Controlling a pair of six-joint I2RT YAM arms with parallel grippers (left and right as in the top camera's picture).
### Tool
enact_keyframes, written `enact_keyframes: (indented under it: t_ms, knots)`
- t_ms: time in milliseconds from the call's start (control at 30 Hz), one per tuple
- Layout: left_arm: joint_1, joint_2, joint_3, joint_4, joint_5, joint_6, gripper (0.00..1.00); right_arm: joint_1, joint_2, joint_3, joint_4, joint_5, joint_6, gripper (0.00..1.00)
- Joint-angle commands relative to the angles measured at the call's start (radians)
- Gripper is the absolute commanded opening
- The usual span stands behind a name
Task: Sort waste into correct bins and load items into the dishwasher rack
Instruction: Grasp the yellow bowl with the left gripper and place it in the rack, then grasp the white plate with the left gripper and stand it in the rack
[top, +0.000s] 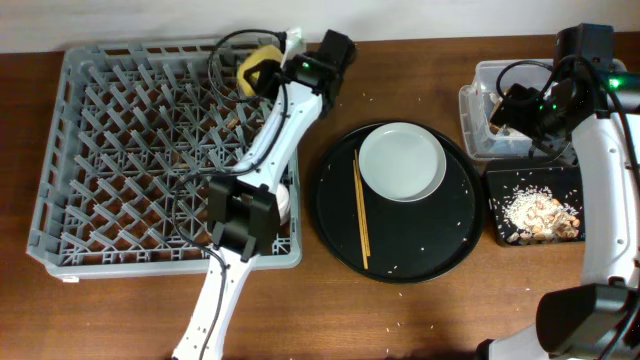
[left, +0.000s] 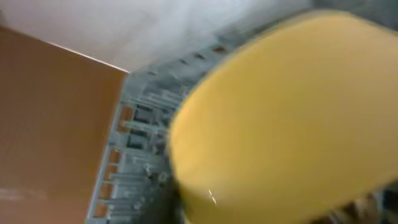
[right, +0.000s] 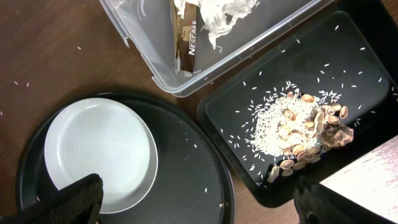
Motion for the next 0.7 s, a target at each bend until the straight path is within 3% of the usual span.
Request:
enact_keyframes:
  t_ms: [0, 100, 133, 200, 300, 333, 467, 500, 667]
  knots:
    - [-0.005, 0.02, -0.005, -0.046, 0.125, -0.003, 0.59, -0.001, 0.004, -0.002, 0.0, 0.009, 0.0, 0.98]
    - [-0.006, 0.002, 0.021, -0.119, 0.4, -0.003, 0.61, -0.001, 0.004, -0.002, 0.0, 0.009, 0.0, 0.98]
    - [-0.005, -0.019, 0.07, -0.158, 0.54, -0.003, 0.64, -0.001, 0.004, -0.002, 0.0, 0.009, 0.0, 0.98]
    - [-0.006, -0.085, 0.165, -0.185, 0.677, -0.003, 0.78, -0.001, 0.004, -0.002, 0.0, 0.009, 0.0, 0.98]
    - [-0.007, -0.168, 0.23, -0.185, 1.181, -0.004, 0.8, -0.001, 0.004, -0.002, 0.0, 0.009, 0.0, 0.98]
    - [-0.013, -0.159, 0.219, -0.185, 1.273, -0.003, 0.8, -0.001, 0.004, -0.002, 0.0, 0.009, 0.0, 0.98]
    - [-0.071, -0.095, 0.047, -0.115, 1.279, -0.004, 0.76, -0.001, 0.004, -0.002, 0.0, 0.009, 0.0, 0.98]
    - [-0.099, -0.048, 0.032, -0.089, 1.26, -0.004, 0.68, -0.001, 0.004, -0.002, 0.0, 0.009, 0.0, 0.98]
    - [-0.129, 0.073, 0.032, -0.014, 1.224, -0.004, 0.66, -0.001, 0.004, -0.002, 0.0, 0.009, 0.0, 0.98]
